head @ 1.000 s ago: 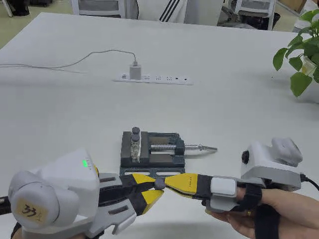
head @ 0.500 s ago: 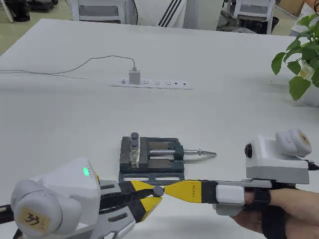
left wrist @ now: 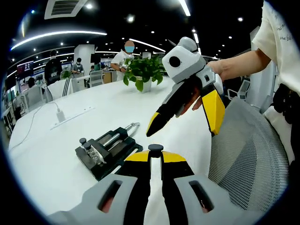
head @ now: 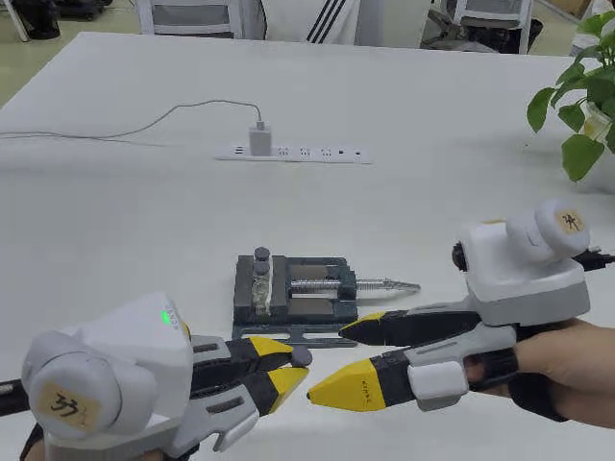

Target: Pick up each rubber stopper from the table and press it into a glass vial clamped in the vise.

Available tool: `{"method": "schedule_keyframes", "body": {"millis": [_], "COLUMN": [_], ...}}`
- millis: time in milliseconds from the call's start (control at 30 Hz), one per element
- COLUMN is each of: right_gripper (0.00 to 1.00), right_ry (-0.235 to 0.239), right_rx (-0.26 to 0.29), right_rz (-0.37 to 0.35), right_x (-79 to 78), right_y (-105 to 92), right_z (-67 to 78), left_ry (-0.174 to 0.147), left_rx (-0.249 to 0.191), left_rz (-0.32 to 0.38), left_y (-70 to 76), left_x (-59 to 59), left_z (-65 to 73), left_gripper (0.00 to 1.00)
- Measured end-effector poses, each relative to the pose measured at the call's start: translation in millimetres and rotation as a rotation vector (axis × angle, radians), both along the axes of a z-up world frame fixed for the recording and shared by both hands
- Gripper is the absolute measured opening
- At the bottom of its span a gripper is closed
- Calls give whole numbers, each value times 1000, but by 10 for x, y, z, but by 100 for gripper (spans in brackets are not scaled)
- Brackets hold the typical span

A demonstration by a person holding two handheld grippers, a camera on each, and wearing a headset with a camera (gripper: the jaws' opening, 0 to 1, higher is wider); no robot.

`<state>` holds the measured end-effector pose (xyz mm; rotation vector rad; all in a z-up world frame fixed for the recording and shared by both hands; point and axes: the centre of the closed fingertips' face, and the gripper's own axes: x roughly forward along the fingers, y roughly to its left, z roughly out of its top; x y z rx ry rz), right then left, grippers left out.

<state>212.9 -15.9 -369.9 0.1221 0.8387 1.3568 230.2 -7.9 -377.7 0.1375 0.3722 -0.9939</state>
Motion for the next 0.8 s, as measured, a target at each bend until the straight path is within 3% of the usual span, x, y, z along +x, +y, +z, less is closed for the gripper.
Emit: {"method": "schedule_keyframes", "body": {"millis": [200,367,800], "right_gripper": [76,74,58], "right_ry": [-117,-133,-291], "right_rx": [-89,-116,-222], "right_rz": [83,126,352], "right_x": [12,5,-72], "right_y": [-23,6,59], "right_z": [-96,-110,-155], "left_ry": [7,19,49], "left_rx": [16,30,78], "left_rz": [-5,-15,-44], "left_y": [8,16,1], "left_x": [-23,-59,-173], "left_z": [-36,-88,-225], "left_gripper": [4,4,4]}}
